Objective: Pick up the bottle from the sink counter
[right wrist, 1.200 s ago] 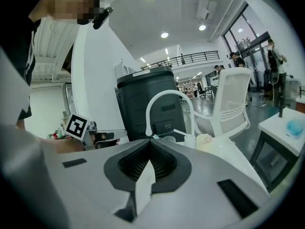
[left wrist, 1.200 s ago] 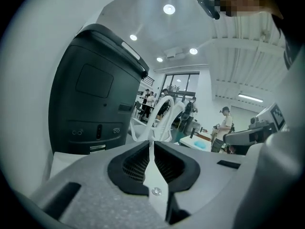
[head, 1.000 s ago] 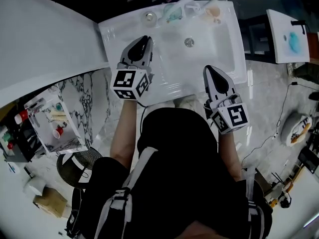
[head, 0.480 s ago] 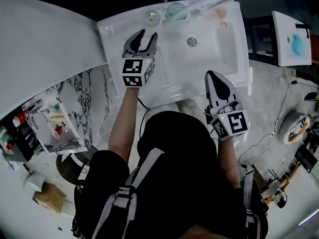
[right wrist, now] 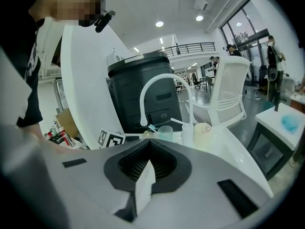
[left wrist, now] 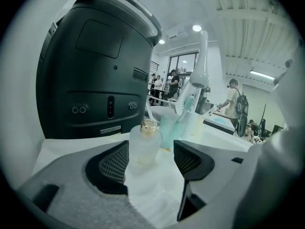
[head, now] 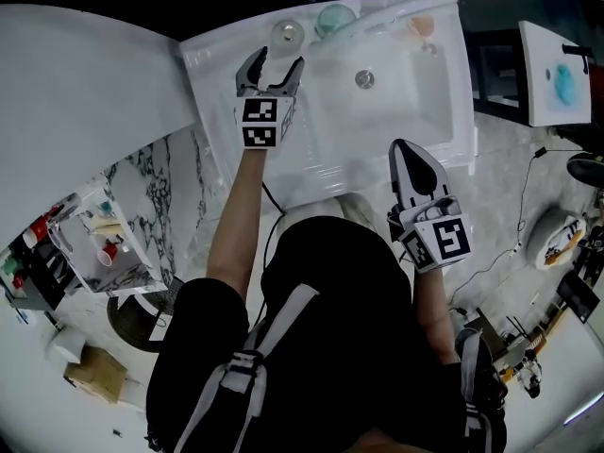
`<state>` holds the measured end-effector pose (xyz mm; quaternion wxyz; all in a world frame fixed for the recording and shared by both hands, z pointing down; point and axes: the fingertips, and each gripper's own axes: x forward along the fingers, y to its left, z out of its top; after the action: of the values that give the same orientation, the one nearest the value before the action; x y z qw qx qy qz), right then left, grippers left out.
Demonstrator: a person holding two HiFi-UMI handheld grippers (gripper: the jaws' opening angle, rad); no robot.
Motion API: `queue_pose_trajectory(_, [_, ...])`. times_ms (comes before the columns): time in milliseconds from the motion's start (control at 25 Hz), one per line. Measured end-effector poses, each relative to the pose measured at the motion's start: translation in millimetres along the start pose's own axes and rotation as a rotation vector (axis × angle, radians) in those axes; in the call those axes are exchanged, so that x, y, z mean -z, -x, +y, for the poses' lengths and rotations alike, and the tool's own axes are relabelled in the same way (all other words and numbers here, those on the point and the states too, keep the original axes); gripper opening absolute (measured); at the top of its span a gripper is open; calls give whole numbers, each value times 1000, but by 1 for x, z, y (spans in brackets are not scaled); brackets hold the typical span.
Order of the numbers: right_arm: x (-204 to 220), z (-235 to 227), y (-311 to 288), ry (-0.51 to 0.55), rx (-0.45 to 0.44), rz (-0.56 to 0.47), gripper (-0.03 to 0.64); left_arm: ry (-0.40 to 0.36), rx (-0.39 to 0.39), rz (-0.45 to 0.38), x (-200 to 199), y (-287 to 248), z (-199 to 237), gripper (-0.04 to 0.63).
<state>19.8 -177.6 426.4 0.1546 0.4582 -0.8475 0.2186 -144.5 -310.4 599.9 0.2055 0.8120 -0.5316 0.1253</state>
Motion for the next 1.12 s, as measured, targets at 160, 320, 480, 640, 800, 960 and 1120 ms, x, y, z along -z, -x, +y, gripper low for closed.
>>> queue_pose_trajectory(160, [5,-2,-2,-8,13,19,3,4,-21,12,9,-16,7,305])
queue_pose_trajectory(320, [11,-3,-4,-6,20,44,3,-12,-37,19,12,-30,11,319])
queue_pose_trajectory(480, [17,-2,-5,-8,22,55,3,-35,-48,27,17,-42,15,321])
queue_pose_trajectory(640, [21,-2,-5,-21,27,61,4,-71,-45,48,17,-49,16,322])
queue_pose_trajectory(800, [22,-6,-4,-39,40,61,3,-99,-44,45,15,-58,13,322])
queue_pose_trajectory(960, [23,-9,-3,-43,45,68,3,-115,-45,39,10,-66,13,322])
queue_pose_trajectory(1120, [24,-10,-3,-38,43,72,3,-115,-38,34,10,-68,12,322])
